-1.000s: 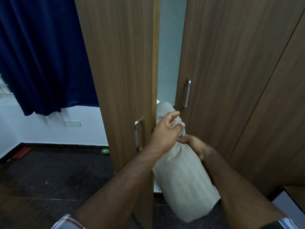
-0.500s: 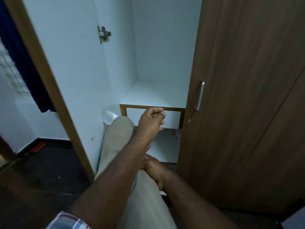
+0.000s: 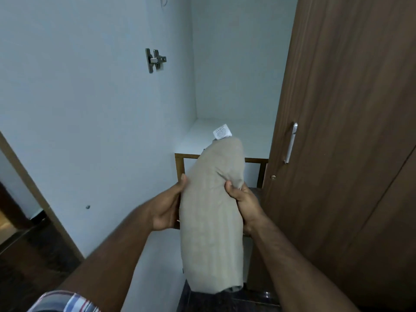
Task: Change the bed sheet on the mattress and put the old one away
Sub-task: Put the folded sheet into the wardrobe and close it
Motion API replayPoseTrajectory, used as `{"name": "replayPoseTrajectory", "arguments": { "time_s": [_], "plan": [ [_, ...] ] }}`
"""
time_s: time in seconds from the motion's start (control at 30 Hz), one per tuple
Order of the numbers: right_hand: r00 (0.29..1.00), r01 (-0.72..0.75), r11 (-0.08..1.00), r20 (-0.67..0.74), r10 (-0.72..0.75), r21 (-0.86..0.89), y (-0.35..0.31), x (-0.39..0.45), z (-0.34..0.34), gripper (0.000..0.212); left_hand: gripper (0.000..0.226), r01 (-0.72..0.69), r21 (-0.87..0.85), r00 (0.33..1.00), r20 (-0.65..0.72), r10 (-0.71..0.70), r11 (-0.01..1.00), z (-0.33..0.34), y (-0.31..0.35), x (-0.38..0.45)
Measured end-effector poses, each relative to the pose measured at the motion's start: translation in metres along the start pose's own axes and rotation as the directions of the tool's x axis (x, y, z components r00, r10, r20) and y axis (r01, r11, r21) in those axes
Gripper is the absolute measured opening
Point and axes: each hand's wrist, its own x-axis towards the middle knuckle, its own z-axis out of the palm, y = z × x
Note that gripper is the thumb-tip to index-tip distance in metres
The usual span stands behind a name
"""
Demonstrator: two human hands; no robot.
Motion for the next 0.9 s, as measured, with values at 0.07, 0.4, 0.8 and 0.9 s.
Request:
{"name": "replayPoseTrajectory", "arguments": {
  "time_s": [0.07,0.4,0.8,0.9],
  "plan": [
    [1.000,-0.002,1.000,-0.018,0.002,0.014,0.000,0.007,0.007,0.045,0.082,-0.112,-0.081,0.993,0.027,0.115,0.990,0.001,0.005,0.006],
    [0.986,0.166,0.968,0.019,-0.166,-0.186,0.025,0.011,0.023,0.077,0.064,-0.390,-0.231,0.917,-0.181,0.355,0.891,-0.016,0.018,0.046],
    [0.931,0.319,0.872,-0.051,-0.362,-0.371,0.001,0.119,-0.004,0.081,0.057,-0.410,-0.235,0.905,-0.227,0.361,0.881,-0.020,0.087,0.137],
    [0.911,0.377,0.851,-0.022,-0.412,-0.366,-0.033,0.168,-0.015,0.077,0.060,-0.443,-0.178,0.887,-0.229,0.401,0.879,-0.016,0.134,0.173]
  ]
}}
